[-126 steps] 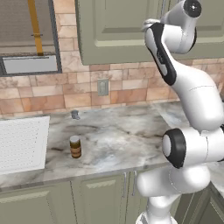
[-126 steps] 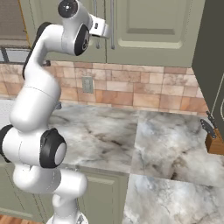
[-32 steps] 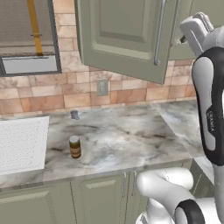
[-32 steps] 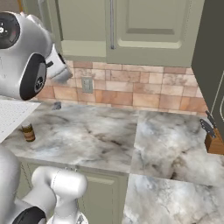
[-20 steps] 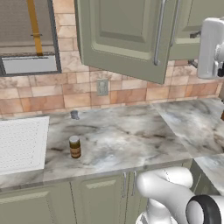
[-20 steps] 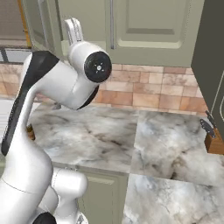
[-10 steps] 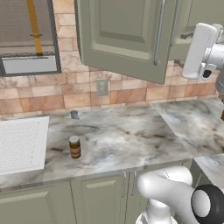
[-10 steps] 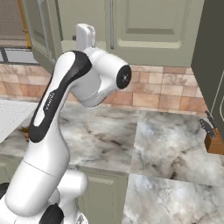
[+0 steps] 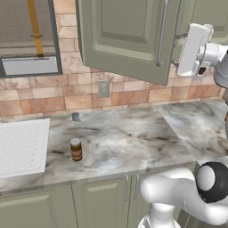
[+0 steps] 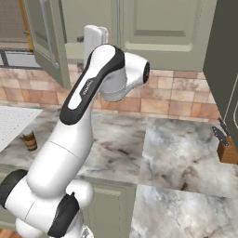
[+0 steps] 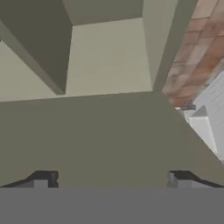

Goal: Open the cabinet. Pick the bar soap and place it next to the sink. Then close the cabinet.

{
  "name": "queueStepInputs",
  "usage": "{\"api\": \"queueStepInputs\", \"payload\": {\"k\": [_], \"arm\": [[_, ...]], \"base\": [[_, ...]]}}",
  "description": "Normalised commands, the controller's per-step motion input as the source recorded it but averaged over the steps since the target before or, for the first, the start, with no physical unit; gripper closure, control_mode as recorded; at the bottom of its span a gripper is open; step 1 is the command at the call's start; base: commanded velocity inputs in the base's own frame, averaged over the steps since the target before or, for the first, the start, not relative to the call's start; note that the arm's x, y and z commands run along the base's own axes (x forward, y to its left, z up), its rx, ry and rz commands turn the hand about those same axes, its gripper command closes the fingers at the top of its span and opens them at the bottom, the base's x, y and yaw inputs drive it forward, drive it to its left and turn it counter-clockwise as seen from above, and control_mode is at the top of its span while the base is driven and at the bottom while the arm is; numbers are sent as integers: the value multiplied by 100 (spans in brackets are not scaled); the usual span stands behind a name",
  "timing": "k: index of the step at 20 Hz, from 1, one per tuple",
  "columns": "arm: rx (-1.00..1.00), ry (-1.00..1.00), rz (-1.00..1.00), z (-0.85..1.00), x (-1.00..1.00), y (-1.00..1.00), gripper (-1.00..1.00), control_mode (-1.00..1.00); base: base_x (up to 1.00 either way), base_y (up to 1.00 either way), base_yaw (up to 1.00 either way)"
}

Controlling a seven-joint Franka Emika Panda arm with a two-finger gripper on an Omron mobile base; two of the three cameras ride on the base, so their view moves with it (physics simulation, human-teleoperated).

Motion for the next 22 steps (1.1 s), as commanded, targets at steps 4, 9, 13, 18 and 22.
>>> {"api": "queueStepInputs", "payload": {"k": [4, 9, 13, 18, 22], "arm": [[0, 0, 22, -1, 14, 25, -100, -100], [-1, 0, 23, -1, -2, 38, -100, -100], [0, 1, 29, 0, -24, 34, -100, -100], [0, 0, 31, 2, -45, 36, -100, -100], [-2, -2, 22, 3, -58, 46, -100, -100]], "base": [[0, 0, 0], [0, 0, 0], [0, 0, 0], [0, 0, 0], [0, 0, 0]]}}
